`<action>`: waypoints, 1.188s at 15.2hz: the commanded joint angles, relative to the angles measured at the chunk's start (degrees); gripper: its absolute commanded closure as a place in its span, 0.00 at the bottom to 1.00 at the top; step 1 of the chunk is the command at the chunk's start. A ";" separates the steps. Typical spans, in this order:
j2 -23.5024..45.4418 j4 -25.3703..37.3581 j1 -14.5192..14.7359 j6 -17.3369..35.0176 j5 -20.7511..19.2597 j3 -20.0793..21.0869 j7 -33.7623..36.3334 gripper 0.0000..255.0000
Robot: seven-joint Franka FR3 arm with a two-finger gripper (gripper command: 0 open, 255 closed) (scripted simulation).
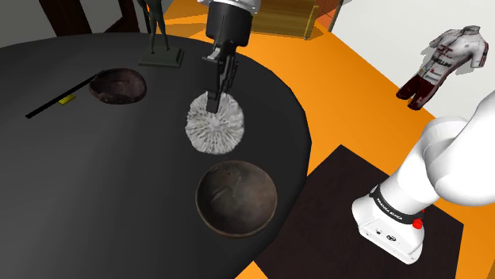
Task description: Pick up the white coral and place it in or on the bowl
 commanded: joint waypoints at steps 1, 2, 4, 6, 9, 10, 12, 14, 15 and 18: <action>-3.75 -3.69 0.70 0.48 1.18 0.65 0.90 1.00; -5.70 -5.56 1.05 0.63 1.81 0.93 1.24 1.00; -9.55 -9.08 1.82 0.80 3.07 1.50 2.03 1.00; -13.35 -12.33 2.69 0.79 4.35 2.11 2.96 1.00; -15.69 -15.70 3.42 2.11 5.44 2.68 3.13 1.00; -15.61 -16.37 3.47 2.82 5.56 2.78 2.86 1.00; -15.40 -17.67 3.55 4.25 5.82 2.97 2.32 1.00; -15.13 -18.92 3.63 5.68 6.09 3.17 1.77 1.00; -14.98 -19.54 3.68 6.41 6.22 3.27 1.50 1.00; -14.44 -21.30 3.81 8.59 6.64 3.58 0.68 1.00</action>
